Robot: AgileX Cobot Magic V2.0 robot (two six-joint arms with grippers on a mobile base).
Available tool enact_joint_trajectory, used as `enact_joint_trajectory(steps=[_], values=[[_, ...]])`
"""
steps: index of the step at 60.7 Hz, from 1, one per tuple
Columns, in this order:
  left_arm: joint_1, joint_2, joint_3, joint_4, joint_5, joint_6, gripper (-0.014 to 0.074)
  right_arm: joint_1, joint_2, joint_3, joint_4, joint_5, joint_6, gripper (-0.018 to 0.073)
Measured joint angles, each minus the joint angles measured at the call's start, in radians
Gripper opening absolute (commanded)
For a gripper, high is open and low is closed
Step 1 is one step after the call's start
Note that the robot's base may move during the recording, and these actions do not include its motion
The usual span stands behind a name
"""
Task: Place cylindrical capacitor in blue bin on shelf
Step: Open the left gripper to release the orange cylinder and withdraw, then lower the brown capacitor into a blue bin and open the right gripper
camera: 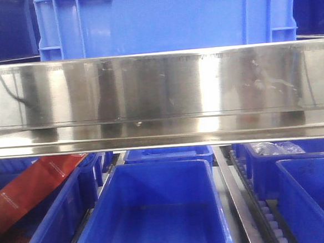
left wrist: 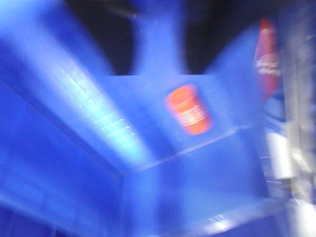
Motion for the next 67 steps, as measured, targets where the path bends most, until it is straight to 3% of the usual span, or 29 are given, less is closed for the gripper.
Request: enact_joint_trajectory(steps=[3, 20, 29, 48, 56, 67], values=[[0.011, -0.048, 0.052, -0.001, 0.001, 0.000, -0.0112, 0.000, 0.000, 0.000, 0.000, 0.000, 0.000, -0.0100], [0.112, -0.416, 0.437, -0.013, -0.036, -0.047, -0.0111, 0.000, 0.023, -0.012, 0.001, 0.024, 0.000, -0.0100], [0.161, -0.650, 0.619, -0.016, -0.044, -0.058, -0.0111, 0.039, 0.100, -0.092, 0.001, 0.028, -0.029, -0.0100], [0.207, -1.018, 0.859, -0.018, -0.035, -0.086, -0.0111, 0.234, 0.463, -0.483, 0.001, 0.032, -0.058, -0.0100], [0.207, -1.089, 0.893, -0.020, -0.015, -0.088, -0.0111, 0.325, 0.674, -0.683, 0.002, 0.044, -0.068, -0.0100], [0.207, -1.107, 0.902, -0.023, 0.038, -0.088, -0.0111, 0.381, 0.949, -0.935, 0.006, 0.124, -0.072, -0.0100]])
